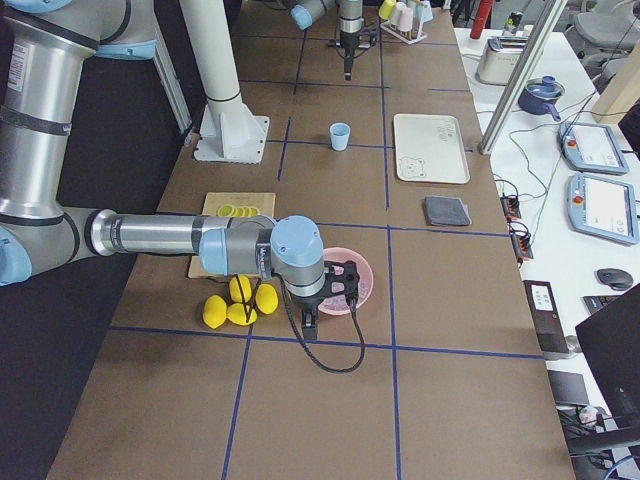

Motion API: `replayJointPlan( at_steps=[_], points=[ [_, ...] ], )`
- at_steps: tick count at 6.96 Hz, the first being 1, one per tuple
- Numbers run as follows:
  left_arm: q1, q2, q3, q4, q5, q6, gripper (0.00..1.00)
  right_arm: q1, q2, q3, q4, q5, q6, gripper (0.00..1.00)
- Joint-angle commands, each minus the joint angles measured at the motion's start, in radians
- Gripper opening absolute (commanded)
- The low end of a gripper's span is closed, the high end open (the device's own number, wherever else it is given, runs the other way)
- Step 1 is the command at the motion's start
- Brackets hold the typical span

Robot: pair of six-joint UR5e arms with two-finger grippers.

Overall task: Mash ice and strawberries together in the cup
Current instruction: 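Carry the strawberry over the light-blue cup and release it inside, then withdraw the left gripper back toward the steel pestle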

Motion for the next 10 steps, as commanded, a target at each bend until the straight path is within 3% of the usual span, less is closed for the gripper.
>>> replayJointPlan(
  at_steps=[1,2,4,5,7,10],
  points=[
    [-0.277,0.261,-0.053,-0.006,-0.146,0.447,1.0,0.0,0.002,0.0,0.0,0.0,0.001,1.0],
    [-0.425,0.339,-0.024,-0.006,-0.235,0.655,1.0,0.0,0.003,0.0,0.006,0.0,0.004,1.0],
    [-0.526,0.413,0.057,-0.055,-0.273,0.752,1.0,0.0,0.003,0.0,0.015,0.0,0.006,1.0],
    [-0.539,0.467,0.118,-0.187,-0.273,0.751,1.0,0.0,0.003,0.0,0.021,0.0,0.006,1.0],
    [-0.534,0.492,0.349,-0.497,-0.273,0.723,1.0,0.0,0.003,0.0,0.022,0.0,0.006,1.0],
    [-0.516,0.475,0.525,-0.748,-0.267,0.484,1.0,0.0,0.003,0.0,0.022,0.0,0.004,1.0]
  ],
)
